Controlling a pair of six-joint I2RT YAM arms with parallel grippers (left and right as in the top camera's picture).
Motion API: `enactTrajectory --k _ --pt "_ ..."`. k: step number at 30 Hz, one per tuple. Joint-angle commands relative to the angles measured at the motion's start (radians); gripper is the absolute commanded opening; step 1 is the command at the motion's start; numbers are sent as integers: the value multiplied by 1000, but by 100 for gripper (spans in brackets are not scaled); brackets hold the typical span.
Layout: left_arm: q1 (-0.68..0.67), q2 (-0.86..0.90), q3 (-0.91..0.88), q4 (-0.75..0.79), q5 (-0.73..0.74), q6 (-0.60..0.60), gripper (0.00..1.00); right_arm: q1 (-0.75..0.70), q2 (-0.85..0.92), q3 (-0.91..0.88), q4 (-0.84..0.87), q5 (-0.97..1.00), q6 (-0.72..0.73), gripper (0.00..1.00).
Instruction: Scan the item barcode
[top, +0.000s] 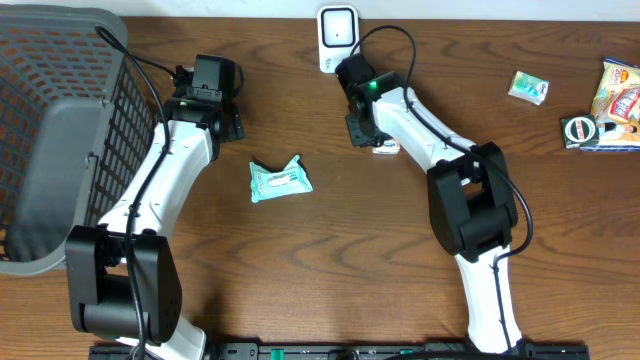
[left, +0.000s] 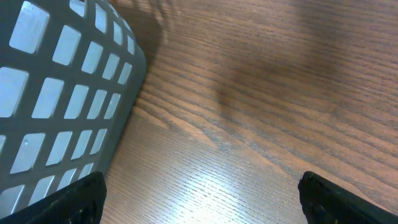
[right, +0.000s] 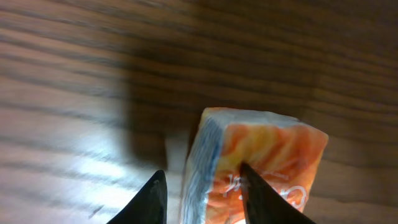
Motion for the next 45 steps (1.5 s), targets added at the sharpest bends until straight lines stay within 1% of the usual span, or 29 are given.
enactTrajectory --k 1,4,5,6,7,8,12,19,24,28,34,35,37,41,45 --pt "1 -4 12 -3 -13 5 98 -2 45 -8 -10 28 19 33" --pt "1 -4 12 -3 -13 5 98 -2 46 -8 -11 28 18 33" --pt "1 -4 12 -3 -13 5 98 -2 46 -8 -11 28 18 30" --pt "1 -4 12 -3 -13 5 98 -2 46 -8 -11 28 18 18" --pt "1 -4 12 -3 -13 5 98 -2 46 -8 -13 27 18 5" --pt "1 -4 12 -3 -13 5 98 -2 46 -8 -14 27 18 1" --pt "1 -4 12 -3 -13 5 98 -2 44 -5 -16 -48 16 1" --pt "1 -4 12 -3 -13 5 98 -47 -27 42 -12 -400 -74 1" --pt "1 -4 12 -3 -13 5 98 -122 -83 47 41 -804 -150 1" --pt "1 -4 12 -3 -13 5 98 -182 -76 46 63 -1062 -182 1" --pt "1 -4 12 -3 -13 5 98 -232 -65 5 53 -1224 -230 1" --pt "1 -4 12 -3 -13 5 98 -236 -65 -8 53 -1226 -236 1" --pt "1 -4 12 -3 -13 5 98 -245 -65 -40 53 -1210 -238 1" --pt "1 -4 12 -3 -13 5 98 -254 -65 -96 58 -1104 -238 1" --pt "1 -4 12 -3 -13 5 98 -236 -65 -101 70 -1087 -237 1"
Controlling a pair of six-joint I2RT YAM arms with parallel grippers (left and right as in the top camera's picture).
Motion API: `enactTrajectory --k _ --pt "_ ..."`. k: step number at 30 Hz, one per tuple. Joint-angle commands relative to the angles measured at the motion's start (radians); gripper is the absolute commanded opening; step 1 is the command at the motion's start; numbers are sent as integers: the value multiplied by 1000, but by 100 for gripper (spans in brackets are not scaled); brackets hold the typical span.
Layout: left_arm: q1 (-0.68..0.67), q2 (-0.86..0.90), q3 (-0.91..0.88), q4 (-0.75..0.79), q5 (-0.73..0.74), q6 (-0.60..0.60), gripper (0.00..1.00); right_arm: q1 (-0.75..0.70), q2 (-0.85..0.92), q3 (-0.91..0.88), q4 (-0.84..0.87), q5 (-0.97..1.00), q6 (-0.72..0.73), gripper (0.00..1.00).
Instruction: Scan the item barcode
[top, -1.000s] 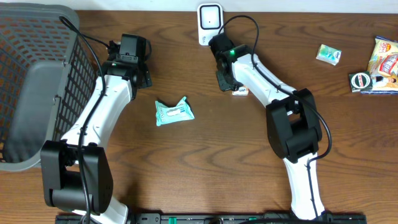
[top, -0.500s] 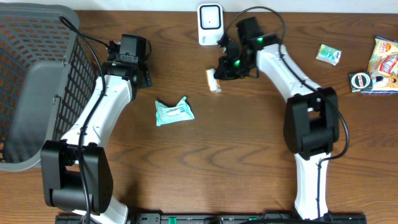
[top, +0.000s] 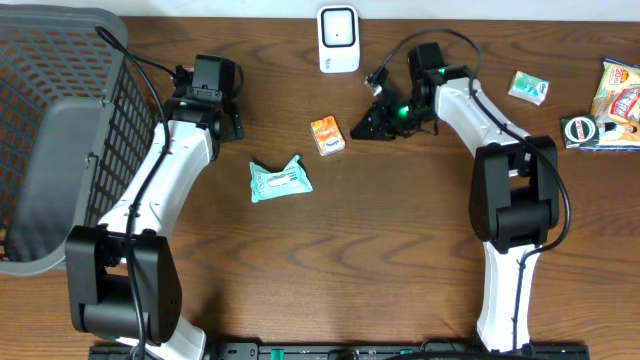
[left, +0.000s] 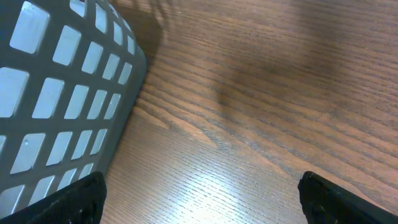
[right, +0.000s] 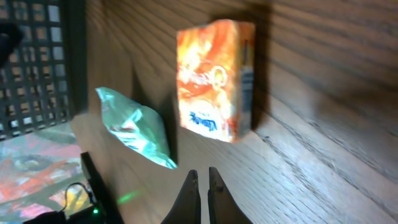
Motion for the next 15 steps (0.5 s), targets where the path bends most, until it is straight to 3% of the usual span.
enactTrajectory --k 1,7,11,15 --pt "1 -4 12 -3 -13 5 98 18 -26 -1 19 7 -26 1" --pt "1 -4 12 -3 -13 5 98 62 -45 33 21 185 13 9" --pt "1 -4 12 -3 -13 5 98 130 -62 58 -6 467 37 29" --pt "1 -4 12 -3 -13 5 98 218 -63 63 27 681 43 41"
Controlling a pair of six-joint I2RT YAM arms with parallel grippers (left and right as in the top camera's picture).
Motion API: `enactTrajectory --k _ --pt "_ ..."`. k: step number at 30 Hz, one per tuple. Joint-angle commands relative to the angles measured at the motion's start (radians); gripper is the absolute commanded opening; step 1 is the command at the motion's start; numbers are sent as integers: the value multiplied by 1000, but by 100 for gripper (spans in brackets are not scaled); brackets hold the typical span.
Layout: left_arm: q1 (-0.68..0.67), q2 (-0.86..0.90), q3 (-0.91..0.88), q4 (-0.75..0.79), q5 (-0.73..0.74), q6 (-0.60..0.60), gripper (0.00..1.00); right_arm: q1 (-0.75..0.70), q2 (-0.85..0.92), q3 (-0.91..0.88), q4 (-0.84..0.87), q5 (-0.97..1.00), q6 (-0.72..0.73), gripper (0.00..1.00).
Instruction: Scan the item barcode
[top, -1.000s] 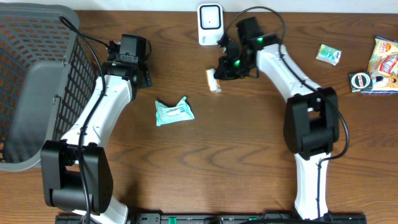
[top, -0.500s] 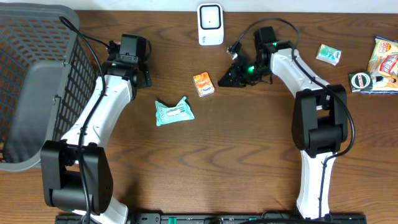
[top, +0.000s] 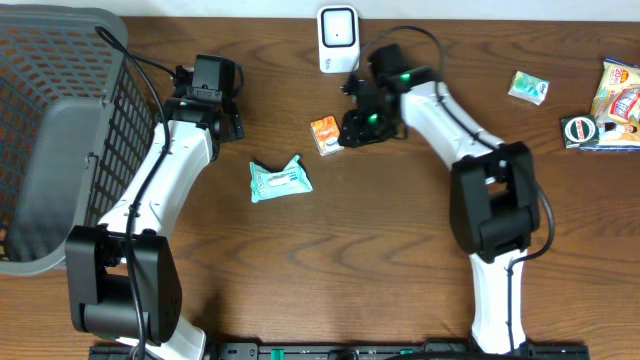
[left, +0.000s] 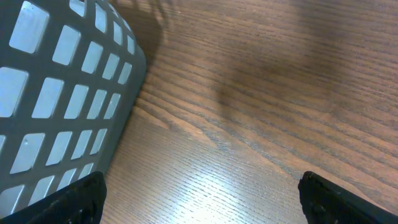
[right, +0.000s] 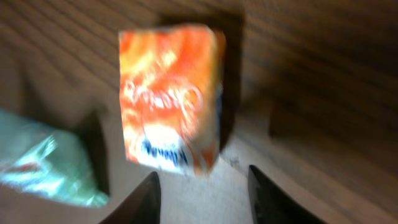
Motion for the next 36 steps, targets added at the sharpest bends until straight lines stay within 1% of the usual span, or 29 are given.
enactTrajectory --k 1,8,11,19,23,29,32,36 --pt "1 -4 12 -3 -14 5 98 95 -43 28 51 306 10 48" --pt "1 -4 12 -3 -14 5 98 204 -43 28 160 558 10 49" --pt "1 -4 12 -3 -14 5 98 231 -43 28 191 615 10 49" --pt "1 -4 12 -3 -14 5 98 266 -18 27 229 643 10 48" --pt "1 -4 12 -3 -14 5 98 266 24 27 232 699 10 50" --pt "1 -4 12 -3 -14 5 98 275 73 27 235 687 25 53" --pt "1 -4 12 -3 -14 5 98 286 77 27 239 688 25 52" --pt "1 -4 12 -3 -14 5 98 294 77 27 248 688 25 49"
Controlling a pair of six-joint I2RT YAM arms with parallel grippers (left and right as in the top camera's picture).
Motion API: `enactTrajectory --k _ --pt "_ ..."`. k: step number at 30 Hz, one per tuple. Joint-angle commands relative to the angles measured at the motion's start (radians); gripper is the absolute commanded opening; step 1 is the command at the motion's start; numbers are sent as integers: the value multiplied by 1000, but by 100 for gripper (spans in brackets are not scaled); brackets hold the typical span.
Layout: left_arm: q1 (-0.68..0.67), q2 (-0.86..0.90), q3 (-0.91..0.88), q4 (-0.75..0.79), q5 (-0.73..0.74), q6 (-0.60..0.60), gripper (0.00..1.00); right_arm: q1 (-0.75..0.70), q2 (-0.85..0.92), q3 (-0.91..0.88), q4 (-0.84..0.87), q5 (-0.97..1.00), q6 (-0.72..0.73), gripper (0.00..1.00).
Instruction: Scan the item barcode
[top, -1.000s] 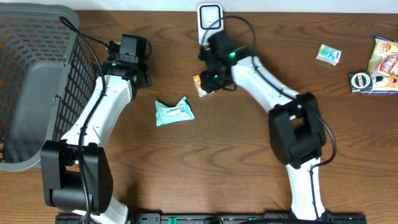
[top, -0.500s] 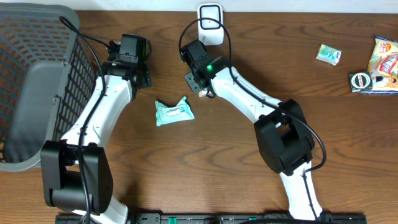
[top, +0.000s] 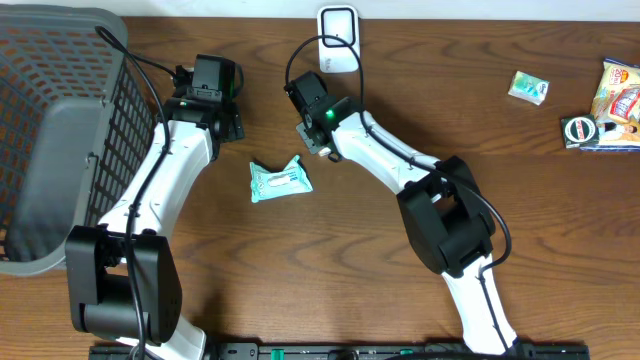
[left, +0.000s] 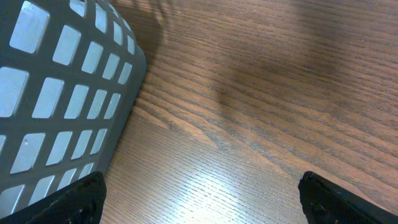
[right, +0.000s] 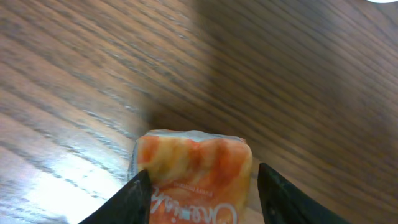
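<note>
The orange packet (right: 193, 163) lies on the wooden table between the fingers of my right gripper (right: 204, 174), which is open. The left finger touches the packet's edge and a small gap shows at the right finger. From overhead the right gripper (top: 313, 128) covers the packet, just below the white scanner (top: 338, 26) at the table's far edge. My left gripper (top: 208, 100) is open over bare wood beside the basket, with nothing between its fingers (left: 81, 196).
A grey mesh basket (top: 50, 130) fills the left end and shows close in the left wrist view (left: 56, 93). A teal packet (top: 280, 180) lies left of centre. A small green packet (top: 527, 87) and several snack packs (top: 605, 110) sit at the far right.
My right gripper was open just to the right of the orange packet. It now stands further left, with its fingers on either side of the packet. The left arm has not moved.
First my right gripper was shut on the orange packet below the scanner. Then the packet lay further left on the table, with the gripper shut and well to its right. Then the gripper was open beside the packet, and now it is around it.
</note>
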Motion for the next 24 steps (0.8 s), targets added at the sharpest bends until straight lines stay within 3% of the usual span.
enactTrajectory --k 1,18,24 --pt "1 -4 12 -3 -13 5 98 17 26 12 1 9 15 48" --pt "1 -4 12 -3 -13 5 98 14 -53 13 -22 10 66 43" --pt "1 -4 12 -3 -13 5 98 14 -89 13 -60 143 67 43"
